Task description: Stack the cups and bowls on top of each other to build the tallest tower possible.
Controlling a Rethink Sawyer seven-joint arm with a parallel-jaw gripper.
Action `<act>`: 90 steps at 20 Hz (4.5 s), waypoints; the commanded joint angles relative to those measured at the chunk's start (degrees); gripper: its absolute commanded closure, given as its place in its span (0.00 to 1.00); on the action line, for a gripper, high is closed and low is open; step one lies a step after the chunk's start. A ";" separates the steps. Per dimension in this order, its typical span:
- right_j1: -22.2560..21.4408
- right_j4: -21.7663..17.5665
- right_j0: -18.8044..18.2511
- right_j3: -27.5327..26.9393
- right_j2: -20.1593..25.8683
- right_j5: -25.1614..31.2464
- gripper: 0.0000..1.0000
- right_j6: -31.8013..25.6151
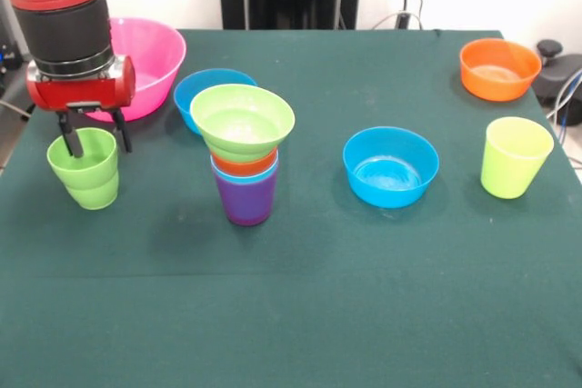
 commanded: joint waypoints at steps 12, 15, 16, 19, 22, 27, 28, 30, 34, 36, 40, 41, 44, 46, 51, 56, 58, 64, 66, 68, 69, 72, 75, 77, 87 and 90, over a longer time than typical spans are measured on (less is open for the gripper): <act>0.71 -8.28 1.53 3.65 -3.57 -1.21 0.00 -10.24; 0.75 -8.42 1.54 4.17 -3.31 -1.65 0.00 -9.70; 0.68 -8.48 1.55 4.36 -3.31 -1.79 0.00 -9.39; 0.34 -8.82 1.59 5.07 -3.50 -2.34 1.00 -8.48; 0.03 -9.04 1.45 5.87 -3.61 -2.80 1.00 -8.19; -0.29 -8.75 1.38 6.95 -3.74 -3.00 1.00 -7.64; -0.34 -8.79 1.09 7.37 -3.56 -3.58 1.00 -7.64; -0.35 -8.93 0.98 7.49 -3.23 -4.11 1.00 -7.85; -1.93 -7.41 1.18 6.75 -1.83 -2.07 1.00 -9.07; -3.30 -5.36 2.16 4.70 -0.67 1.68 1.00 -10.37; -3.79 -2.92 3.62 0.42 0.90 6.32 1.00 -12.50; -4.17 -2.28 3.86 -0.29 1.20 7.37 1.00 -12.84; -5.05 -1.36 4.44 -1.73 1.69 9.60 1.00 -14.01; -5.38 -1.01 4.71 -2.58 1.86 10.69 1.00 -14.73; -6.05 -0.96 5.61 -4.55 1.94 12.95 1.00 -15.89; -7.47 -0.35 6.70 -6.13 2.19 16.42 1.00 -16.40; -7.48 0.08 7.94 -8.32 2.25 19.16 1.00 -16.55; -9.32 1.33 10.38 -10.86 1.62 25.66 1.00 -16.02; -9.84 1.76 10.93 -11.40 1.41 27.20 1.00 -15.43; -10.42 2.10 11.36 -11.55 1.22 28.17 1.00 -14.70; -10.81 2.32 11.60 -11.63 1.16 28.88 1.00 -14.30; -11.68 3.41 12.52 -12.43 1.01 31.70 1.00 -13.24; -13.10 4.78 13.52 -12.92 0.78 34.66 1.00 -11.83; -14.17 5.78 14.10 -12.79 0.47 36.64 1.00 -10.62; -19.48 10.45 16.16 -7.97 -1.03 39.26 1.00 -3.91; -21.27 11.87 16.86 -5.87 -1.76 38.69 1.00 -1.59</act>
